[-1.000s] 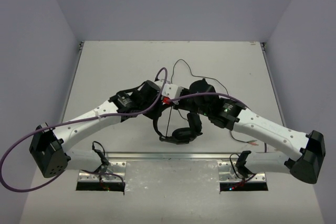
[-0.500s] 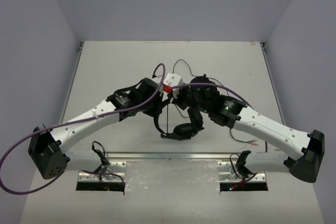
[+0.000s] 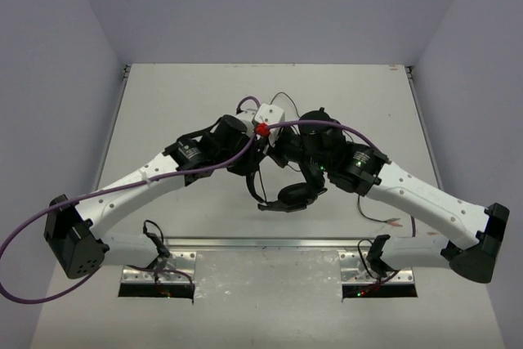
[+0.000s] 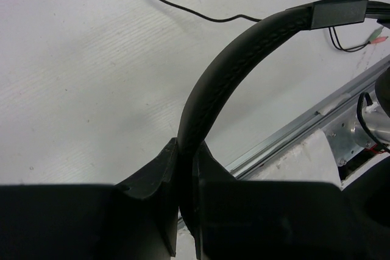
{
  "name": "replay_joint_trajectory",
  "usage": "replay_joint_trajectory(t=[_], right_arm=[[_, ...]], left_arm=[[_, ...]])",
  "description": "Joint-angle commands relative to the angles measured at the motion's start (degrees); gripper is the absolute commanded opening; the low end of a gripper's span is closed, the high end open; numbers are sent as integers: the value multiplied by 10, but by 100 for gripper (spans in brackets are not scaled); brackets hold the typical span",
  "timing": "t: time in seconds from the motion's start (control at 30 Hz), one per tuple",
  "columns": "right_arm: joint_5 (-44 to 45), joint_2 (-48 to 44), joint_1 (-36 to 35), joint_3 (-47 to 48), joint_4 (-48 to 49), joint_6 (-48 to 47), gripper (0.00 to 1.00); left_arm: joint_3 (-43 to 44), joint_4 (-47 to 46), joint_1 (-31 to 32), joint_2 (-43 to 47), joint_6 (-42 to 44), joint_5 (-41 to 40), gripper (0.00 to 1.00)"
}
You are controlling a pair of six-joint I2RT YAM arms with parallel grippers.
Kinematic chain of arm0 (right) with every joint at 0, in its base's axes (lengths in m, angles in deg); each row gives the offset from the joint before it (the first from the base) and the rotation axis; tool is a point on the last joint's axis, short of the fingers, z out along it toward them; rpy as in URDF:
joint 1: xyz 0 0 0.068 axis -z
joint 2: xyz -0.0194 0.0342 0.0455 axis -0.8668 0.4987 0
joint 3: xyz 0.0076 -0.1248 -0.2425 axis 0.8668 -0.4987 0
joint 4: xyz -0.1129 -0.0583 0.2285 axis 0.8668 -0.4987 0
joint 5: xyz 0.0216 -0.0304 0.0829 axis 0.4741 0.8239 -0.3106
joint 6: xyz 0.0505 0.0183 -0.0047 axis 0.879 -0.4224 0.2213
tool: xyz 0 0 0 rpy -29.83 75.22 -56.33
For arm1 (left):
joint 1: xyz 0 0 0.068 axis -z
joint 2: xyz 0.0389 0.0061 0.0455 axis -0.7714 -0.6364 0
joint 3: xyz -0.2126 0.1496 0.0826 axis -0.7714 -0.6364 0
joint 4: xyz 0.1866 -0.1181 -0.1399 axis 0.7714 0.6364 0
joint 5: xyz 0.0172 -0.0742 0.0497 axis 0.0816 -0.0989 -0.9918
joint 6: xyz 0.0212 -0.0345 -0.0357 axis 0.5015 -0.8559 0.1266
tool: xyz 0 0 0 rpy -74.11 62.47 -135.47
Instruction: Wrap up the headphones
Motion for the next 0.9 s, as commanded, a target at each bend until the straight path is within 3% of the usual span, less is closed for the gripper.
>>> replay_joint_trajectory(t=[0.0,0.23,0.37,0.5,0.87], right_arm=[[40,-7,-3,4,53,-13,1],[162,-5,4,-15,76,-141,1],[216,-11,20,-26,97,-174,1],[220,-34,33,-42,121,-182,1],[131,-51,109,-69,125,-118,3]], left_arm=[[12,-45,4,17,-2,38,0],[-19,-66,4,57,41,101,0],[-19,-24,4,81,51,63,0],[-28,21,4,84,51,-22,0],[-90,11,4,125,53,-30,0]])
